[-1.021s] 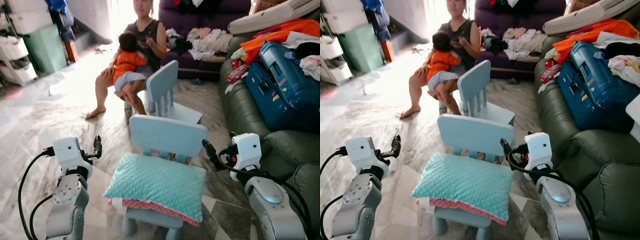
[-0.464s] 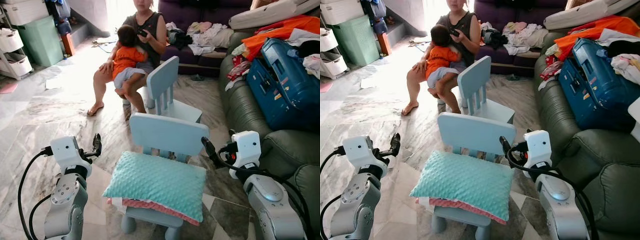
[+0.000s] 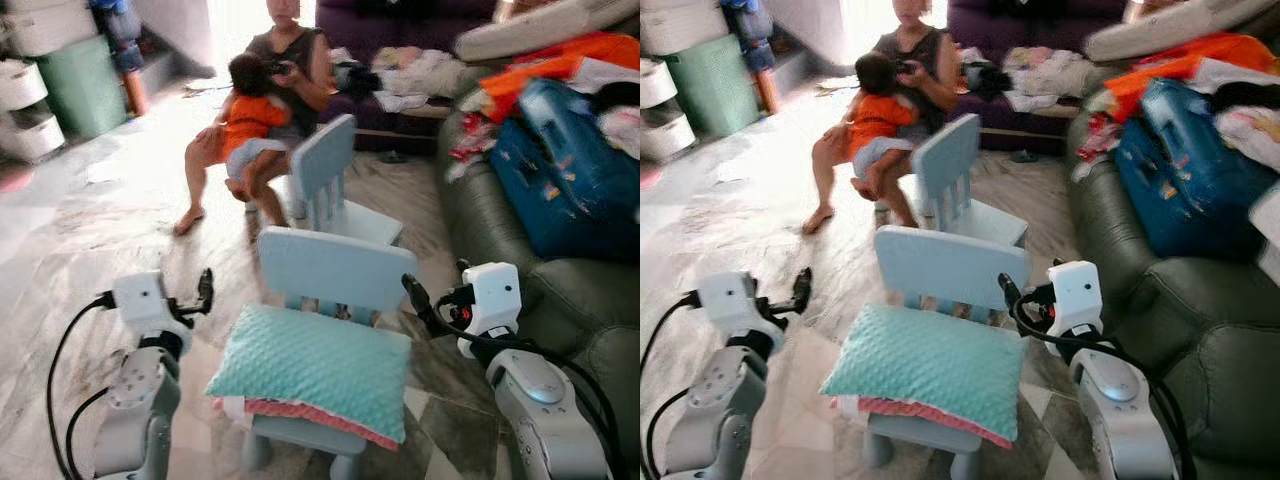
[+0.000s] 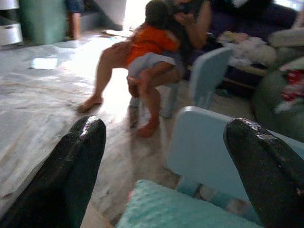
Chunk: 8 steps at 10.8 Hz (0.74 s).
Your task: Move the pillow to the sofa
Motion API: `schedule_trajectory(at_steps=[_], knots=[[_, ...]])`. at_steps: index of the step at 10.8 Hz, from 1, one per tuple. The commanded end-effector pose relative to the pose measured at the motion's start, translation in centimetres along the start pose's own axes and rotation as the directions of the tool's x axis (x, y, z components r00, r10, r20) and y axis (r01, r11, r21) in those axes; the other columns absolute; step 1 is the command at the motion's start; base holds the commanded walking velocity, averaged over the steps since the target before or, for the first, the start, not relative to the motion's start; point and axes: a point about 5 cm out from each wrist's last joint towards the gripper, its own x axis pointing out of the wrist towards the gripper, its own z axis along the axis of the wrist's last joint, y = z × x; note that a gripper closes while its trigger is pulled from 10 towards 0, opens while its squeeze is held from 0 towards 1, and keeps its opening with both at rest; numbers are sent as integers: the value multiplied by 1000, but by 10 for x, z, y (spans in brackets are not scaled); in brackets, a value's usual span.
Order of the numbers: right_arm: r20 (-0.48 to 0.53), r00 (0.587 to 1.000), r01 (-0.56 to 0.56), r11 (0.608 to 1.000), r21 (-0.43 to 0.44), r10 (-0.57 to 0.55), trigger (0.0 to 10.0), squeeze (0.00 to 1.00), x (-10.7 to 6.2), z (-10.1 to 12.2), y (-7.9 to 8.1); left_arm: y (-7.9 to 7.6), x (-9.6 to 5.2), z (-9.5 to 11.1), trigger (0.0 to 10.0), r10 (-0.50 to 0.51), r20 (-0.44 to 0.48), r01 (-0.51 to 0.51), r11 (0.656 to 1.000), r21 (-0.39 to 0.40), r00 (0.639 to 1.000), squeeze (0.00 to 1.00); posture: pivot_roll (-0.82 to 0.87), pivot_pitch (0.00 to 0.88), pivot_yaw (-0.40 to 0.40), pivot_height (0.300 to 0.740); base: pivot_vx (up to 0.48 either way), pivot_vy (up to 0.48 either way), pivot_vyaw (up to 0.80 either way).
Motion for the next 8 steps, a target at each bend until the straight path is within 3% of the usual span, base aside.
schedule_trajectory(at_steps=[1, 5, 8], knots=[[-5, 1000, 10, 1000, 5, -10, 10000, 0, -2, 1, -2, -5, 1, 4, 10000, -28, 14, 28, 1000, -1, 1000, 0, -124, 0, -34, 740, 0, 0, -800], [2, 1000, 9, 1000, 1, -9, 10000, 0, 0, 2, -2, -3, 2, 7, 10000, -25, 18, 25, 1000, -2, 1000, 0, -119, 0, -36, 740, 0, 0, -800], [14, 1000, 10, 1000, -4, -10, 10000, 0, -1, 4, -2, -2, 2, 7, 10000, -27, 21, 27, 1000, -2, 999, 0, -125, 0, -35, 740, 0, 0, 0]])
